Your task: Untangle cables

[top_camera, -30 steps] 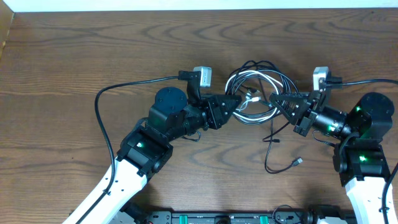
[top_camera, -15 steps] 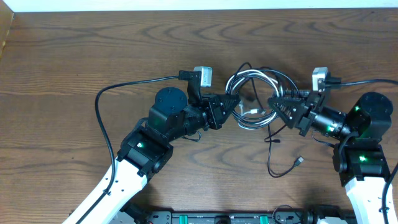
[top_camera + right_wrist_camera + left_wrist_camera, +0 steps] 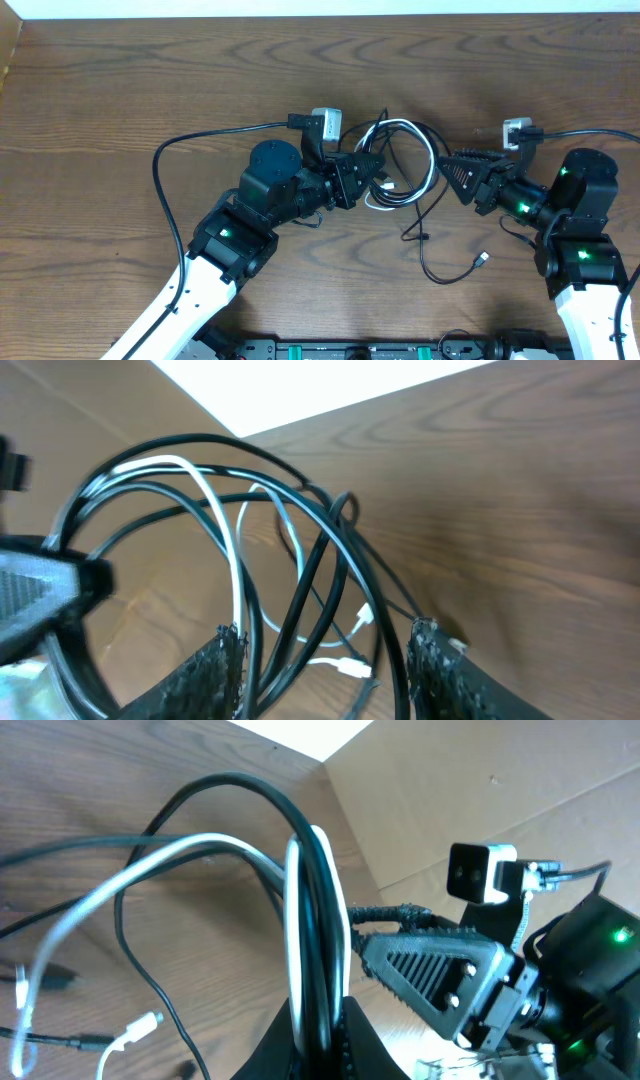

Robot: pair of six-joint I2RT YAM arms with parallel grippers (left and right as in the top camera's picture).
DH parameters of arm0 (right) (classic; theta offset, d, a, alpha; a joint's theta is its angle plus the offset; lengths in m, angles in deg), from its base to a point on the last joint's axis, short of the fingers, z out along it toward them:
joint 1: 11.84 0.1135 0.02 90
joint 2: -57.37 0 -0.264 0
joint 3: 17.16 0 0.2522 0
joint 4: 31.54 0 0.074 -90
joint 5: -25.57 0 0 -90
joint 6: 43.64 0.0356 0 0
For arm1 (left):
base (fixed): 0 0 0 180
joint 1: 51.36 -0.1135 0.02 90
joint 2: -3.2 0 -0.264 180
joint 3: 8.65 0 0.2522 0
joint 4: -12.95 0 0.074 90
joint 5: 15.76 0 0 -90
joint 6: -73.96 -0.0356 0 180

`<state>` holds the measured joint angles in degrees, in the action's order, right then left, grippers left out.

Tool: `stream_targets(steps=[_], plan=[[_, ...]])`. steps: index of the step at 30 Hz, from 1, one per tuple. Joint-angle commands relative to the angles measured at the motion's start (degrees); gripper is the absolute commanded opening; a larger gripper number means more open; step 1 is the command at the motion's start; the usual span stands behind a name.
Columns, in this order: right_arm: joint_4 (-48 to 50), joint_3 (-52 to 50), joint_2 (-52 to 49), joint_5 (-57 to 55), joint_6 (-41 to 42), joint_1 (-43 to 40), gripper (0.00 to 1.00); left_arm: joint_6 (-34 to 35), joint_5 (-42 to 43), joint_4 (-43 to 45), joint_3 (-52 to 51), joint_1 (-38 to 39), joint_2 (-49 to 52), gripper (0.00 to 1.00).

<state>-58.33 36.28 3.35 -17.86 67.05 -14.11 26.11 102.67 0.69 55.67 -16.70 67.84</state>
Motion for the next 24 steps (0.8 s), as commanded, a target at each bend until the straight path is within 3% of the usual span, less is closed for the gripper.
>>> stream_targets(steps=[1,7,10,19,24], plan=[[-2.3,0.8,0.0,-5.9,-3.2,0.4,0.46,-6.4,0.5,-0.3,0.0,-0.2,0.0,0.07],[-3.9,0.8,0.0,-7.6,-3.7,0.4,0.41,-9.4,0.5,-2.1,0.0,-0.2,0.0,0.07],[-4.0,0.8,0.0,-7.7,-3.7,0.4,0.46,-12.8,0.5,-2.2,0.0,-0.2,-0.1,0.07],[-6.1,0.8,0.0,-10.3,-6.3,0.4,0.68,-32.1,0.5,-9.6,0.0,-0.2,-0.6,0.07],[-7.1,0.8,0.0,-10.3,-11.0,0.4,0.73,-31.9,1.8,-9.1,0.0,-0.2,-2.4,0.07]])
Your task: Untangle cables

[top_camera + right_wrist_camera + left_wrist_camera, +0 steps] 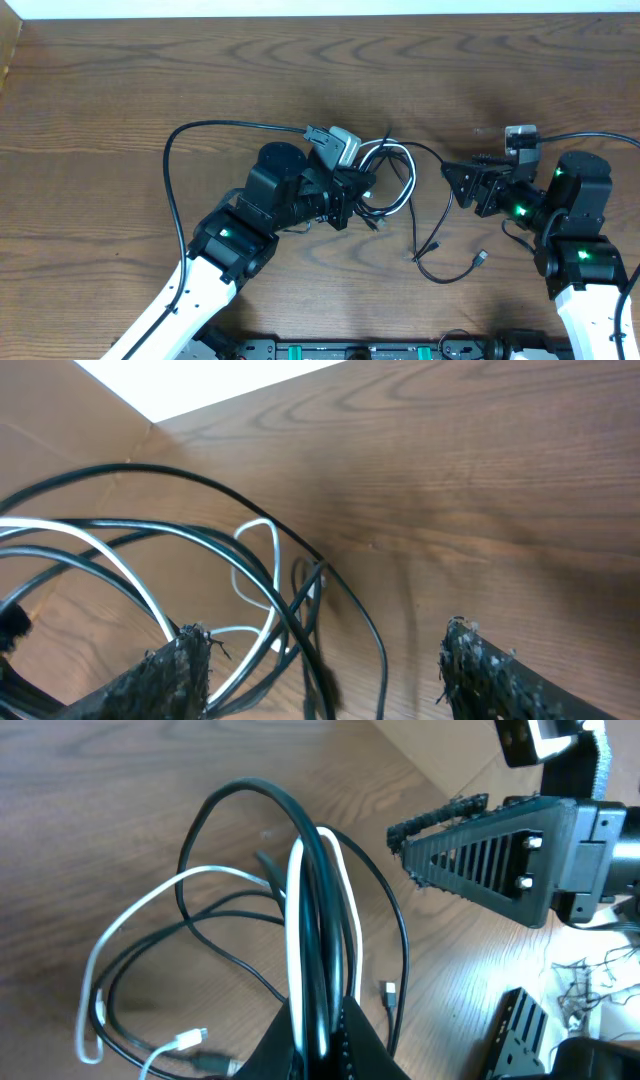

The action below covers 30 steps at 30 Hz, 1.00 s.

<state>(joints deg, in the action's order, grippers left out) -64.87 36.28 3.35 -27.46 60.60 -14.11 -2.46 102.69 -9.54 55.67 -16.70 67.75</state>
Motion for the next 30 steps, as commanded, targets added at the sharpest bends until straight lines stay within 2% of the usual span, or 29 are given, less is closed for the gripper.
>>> stream_targets(steps=[1,5,7,11,19,26,30], plan=[[-0.8,0.8,0.0,-0.7,-5.4,0.4,0.73,-3.2,2.9,1.7,0.0,-0.2,-2.8,0.08],[-0.7,0.8,0.0,-0.6,-6.8,0.4,0.78,-3.0,9.1,6.1,0.0,-0.2,-6.1,0.07],[-0.5,0.8,0.0,-0.4,-6.8,0.5,0.82,-3.0,10.0,7.2,0.0,-0.2,-7.4,0.07],[0.0,0.8,0.0,1.2,-6.8,0.5,0.83,-2.2,10.1,7.8,0.0,-0.2,-9.8,0.07],[1.7,0.8,0.0,2.4,-6.8,0.6,0.83,-1.8,18.9,14.7,0.0,-0.2,-11.2,0.07],[3.8,0.8,-1.5,2.3,-6.9,0.5,0.83,-0.1,18.9,15.5,0.0,-0.2,-11.2,0.07],[3.6,0.8,-3.7,-4.4,-6.7,0.5,0.79,-0.1,18.9,15.5,0.0,-0.2,-11.2,0.07]])
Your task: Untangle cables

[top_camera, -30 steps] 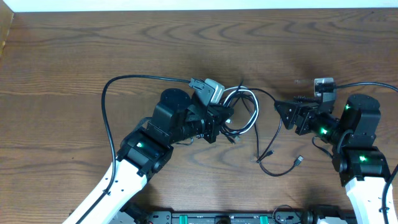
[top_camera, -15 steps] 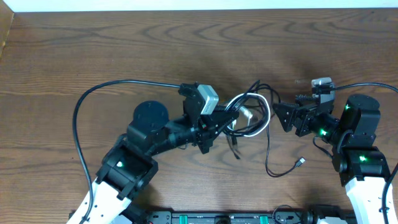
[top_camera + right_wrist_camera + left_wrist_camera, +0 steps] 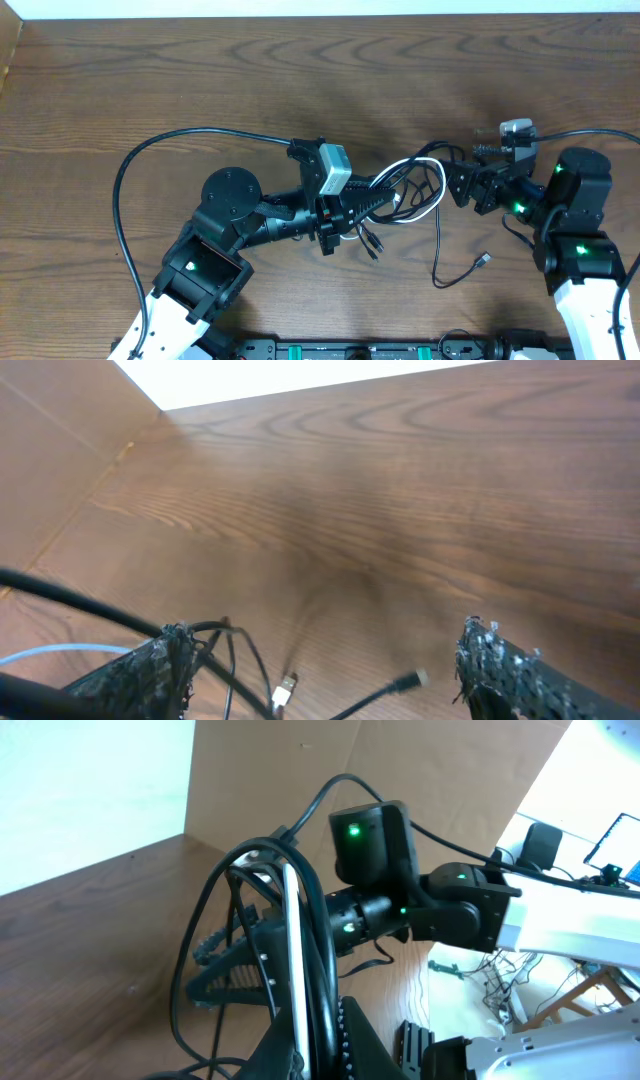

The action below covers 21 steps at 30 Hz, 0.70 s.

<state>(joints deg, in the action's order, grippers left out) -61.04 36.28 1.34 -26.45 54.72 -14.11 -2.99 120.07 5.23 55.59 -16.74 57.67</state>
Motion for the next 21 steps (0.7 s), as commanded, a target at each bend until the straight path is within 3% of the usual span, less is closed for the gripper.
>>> stream_targets(steps=[1,4,10,16,21], plan=[[-0.6,0.8,-2.2,-7.6,-0.4,0.5,0.77,0.4,1.6,0.7,0.1,-0.2,-1.1,0.08],[-3.5,0.8,-3.9,-16.2,4.2,0.3,0.72,0.3,0.6,0.3,0.1,-0.2,-1.1,0.07],[-3.9,0.8,-3.6,-13.3,6.4,0.3,0.71,0.3,-14.5,-5.1,0.1,-0.2,-1.1,0.08],[-3.9,0.8,-1.6,-12.4,6.9,0.3,0.79,0.4,-28.2,-11.8,0.1,-0.2,-1.1,0.07],[-4.1,0.8,0.4,-12.8,9.5,0.3,0.82,0.8,-31.1,-13.7,0.1,-0.2,-1.1,0.08]])
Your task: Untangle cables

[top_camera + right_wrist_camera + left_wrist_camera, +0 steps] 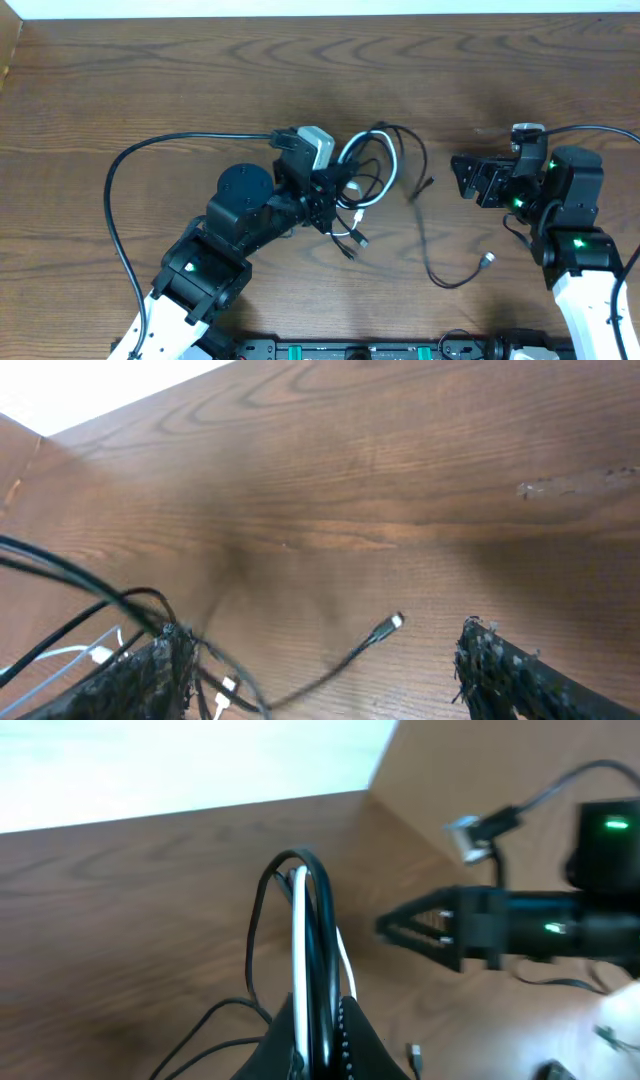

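A bundle of white and black cable loops (368, 160) is held up off the table with my left gripper (338, 188) shut on it. In the left wrist view the fingers (355, 1035) pinch a white strand and black strands (305, 920) that arch upward. One long black cable (422, 235) trails from the bundle across the table to a connector (489, 260). My right gripper (461, 180) stands open to the right of the bundle, touching no cable. Between its fingers, lower down, a black cable end (395, 622) shows above the table.
Loose ends with white and black plugs (352, 232) hang below the bundle near the left arm. The left wrist camera's own black lead (150, 160) arcs over the table on the left. Bare wooden table (300, 60) lies behind both arms.
My left gripper, still shut on the bundle, has moved back left and away from the right gripper. The long black cable now trails free between them. The right gripper is still open.
At first my left gripper held the loops with the open right fingers around some strands. Then the bundle was further left, clear of the right gripper. Later it was lifted up against the right gripper. Now it is back left, one black cable drawn out.
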Robot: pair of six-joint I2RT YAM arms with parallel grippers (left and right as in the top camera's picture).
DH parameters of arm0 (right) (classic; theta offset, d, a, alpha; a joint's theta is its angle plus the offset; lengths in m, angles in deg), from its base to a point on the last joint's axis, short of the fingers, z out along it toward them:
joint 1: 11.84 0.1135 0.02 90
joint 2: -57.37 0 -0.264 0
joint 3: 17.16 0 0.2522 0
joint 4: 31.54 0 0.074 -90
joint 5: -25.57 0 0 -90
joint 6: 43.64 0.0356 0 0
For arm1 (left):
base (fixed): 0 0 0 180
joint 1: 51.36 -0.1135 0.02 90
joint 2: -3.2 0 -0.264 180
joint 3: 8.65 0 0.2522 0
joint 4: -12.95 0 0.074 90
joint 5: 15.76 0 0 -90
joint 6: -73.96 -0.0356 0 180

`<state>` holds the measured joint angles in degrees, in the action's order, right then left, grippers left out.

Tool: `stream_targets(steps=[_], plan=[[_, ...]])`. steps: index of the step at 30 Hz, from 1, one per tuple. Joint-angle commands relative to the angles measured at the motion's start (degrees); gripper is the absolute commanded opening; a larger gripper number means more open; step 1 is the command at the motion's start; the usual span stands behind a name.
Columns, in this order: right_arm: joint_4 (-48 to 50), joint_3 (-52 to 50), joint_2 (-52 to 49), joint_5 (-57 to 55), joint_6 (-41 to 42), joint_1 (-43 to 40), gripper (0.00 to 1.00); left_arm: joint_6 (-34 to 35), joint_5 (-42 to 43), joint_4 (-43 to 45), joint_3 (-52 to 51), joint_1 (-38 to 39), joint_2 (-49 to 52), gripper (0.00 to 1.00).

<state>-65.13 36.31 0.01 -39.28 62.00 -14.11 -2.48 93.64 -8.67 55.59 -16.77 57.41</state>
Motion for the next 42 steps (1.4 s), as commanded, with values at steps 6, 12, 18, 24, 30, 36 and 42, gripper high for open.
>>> stream_targets(steps=[6,12,18,24,30,36,42], plan=[[4.5,0.7,2.5,20.1,0.9,0.4,0.85,0.3,-5.2,0.4,0.1,-0.2,-0.7,0.08],[8.5,0.7,2.5,29.9,1.1,2.3,0.84,9.6,-4.9,2.5,0.1,-0.1,0.0,0.07],[9.6,0.7,2.5,29.9,1.5,6.1,0.84,11.2,-2.4,3.2,0.1,-0.1,1.8,0.07],[11.5,0.7,2.5,24.4,1.5,9.6,0.85,11.2,1.6,6.0,0.1,2.3,4.8,0.07],[9.1,0.7,1.5,13.4,1.5,10.2,0.86,11.1,4.3,8.5,0.1,6.7,4.9,0.07],[6.3,0.7,-0.2,4.8,1.5,10.2,0.86,11.0,7.3,11.5,0.1,9.4,4.7,0.07],[-1.4,0.7,-1.0,-7.5,1.5,9.7,0.85,6.7,6.9,11.6,0.1,9.4,2.6,0.08]])
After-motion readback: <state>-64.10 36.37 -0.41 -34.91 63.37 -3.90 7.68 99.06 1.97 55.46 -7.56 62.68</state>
